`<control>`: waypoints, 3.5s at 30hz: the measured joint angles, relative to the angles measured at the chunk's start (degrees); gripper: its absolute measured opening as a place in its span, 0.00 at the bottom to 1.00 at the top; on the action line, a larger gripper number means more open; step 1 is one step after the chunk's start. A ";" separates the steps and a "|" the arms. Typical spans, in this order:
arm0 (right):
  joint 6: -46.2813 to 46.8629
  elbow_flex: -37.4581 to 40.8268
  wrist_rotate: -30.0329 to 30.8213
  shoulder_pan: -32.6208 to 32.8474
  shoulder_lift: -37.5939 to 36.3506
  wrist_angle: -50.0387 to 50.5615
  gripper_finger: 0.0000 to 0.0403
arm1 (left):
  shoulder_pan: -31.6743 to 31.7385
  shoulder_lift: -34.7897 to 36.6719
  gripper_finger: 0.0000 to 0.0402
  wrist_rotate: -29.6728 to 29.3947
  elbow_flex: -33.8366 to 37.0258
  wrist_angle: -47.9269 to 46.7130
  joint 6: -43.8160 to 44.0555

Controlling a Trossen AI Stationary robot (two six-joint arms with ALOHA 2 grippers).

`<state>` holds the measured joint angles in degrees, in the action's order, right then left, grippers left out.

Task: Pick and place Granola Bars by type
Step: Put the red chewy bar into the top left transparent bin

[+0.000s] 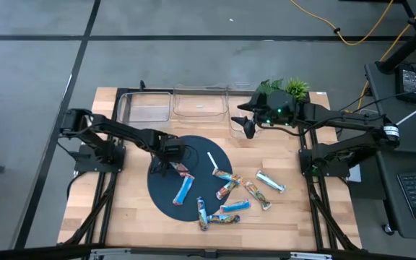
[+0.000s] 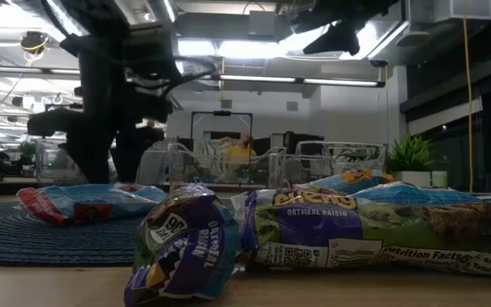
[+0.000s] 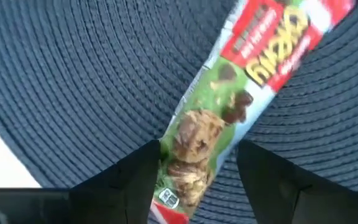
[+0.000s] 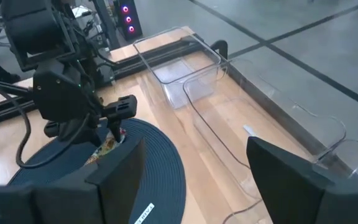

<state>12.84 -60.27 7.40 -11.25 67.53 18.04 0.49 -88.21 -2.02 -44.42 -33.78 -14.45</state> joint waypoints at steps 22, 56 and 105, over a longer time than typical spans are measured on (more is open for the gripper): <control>0.00 0.00 -0.04 0.00 0.00 1.12 0.71 | 2.18 8.02 0.04 -14.24 -22.24 -20.42 -0.23; -3.31 0.02 0.54 0.00 0.00 1.08 0.71 | 30.54 22.91 0.01 -14.91 -38.10 -33.21 5.92; -16.39 0.04 0.55 -5.75 0.00 -3.19 0.71 | 57.89 10.25 0.02 -3.17 1.46 -3.51 6.40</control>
<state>-3.55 -60.23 7.94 -16.99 67.53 14.85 58.38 -77.96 -5.19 -42.96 -37.29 -8.05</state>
